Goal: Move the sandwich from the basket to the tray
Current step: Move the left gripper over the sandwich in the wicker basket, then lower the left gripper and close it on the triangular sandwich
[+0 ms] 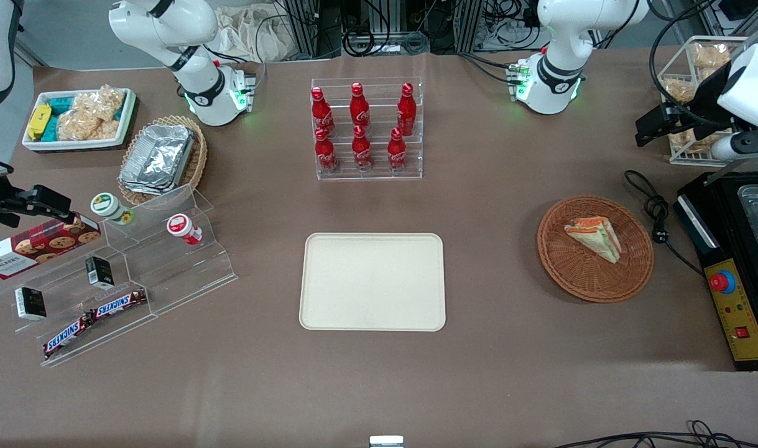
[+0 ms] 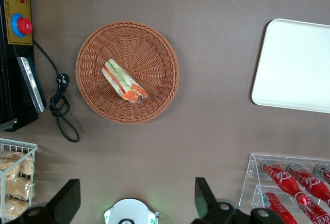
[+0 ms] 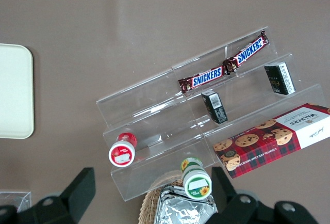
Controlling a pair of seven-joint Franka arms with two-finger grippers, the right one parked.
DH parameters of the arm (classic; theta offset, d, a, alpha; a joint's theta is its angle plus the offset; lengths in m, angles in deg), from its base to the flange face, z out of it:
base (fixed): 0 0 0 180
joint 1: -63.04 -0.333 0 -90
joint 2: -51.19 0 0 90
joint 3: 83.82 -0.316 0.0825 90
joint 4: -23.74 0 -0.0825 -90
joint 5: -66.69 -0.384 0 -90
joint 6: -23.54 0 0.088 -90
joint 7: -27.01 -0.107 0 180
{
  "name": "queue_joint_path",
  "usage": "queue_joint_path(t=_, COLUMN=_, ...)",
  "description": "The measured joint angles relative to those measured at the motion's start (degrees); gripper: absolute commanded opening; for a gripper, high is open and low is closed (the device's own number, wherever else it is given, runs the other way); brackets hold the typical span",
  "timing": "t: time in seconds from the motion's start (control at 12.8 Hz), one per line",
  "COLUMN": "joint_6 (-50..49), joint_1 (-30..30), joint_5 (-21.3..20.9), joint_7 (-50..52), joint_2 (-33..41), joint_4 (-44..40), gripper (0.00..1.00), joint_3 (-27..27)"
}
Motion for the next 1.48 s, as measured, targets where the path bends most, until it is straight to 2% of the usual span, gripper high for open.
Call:
queue_joint_path(t=0.39, joint_6=-0.05, joint_1=0.00, joint_5=-0.21, joint_7=0.64, joint_2=-0.11, joint_4=0.10, gripper=0.99, joint_3=0.00)
queue_joint_path(t=0.7, joint_6=1.82, joint_1=0.01, joint_5=-0.20, joint_7=8.45, joint_2=-1.23, joint_4=3.40, gripper=0.99, joint_3=0.13)
queue_joint_path(t=1.48, joint_6=33.15, joint_1=-0.91, joint_5=-0.20, joint_7=18.80, joint_2=-0.76, joint_4=34.19, gripper=0.99, joint_3=-0.46)
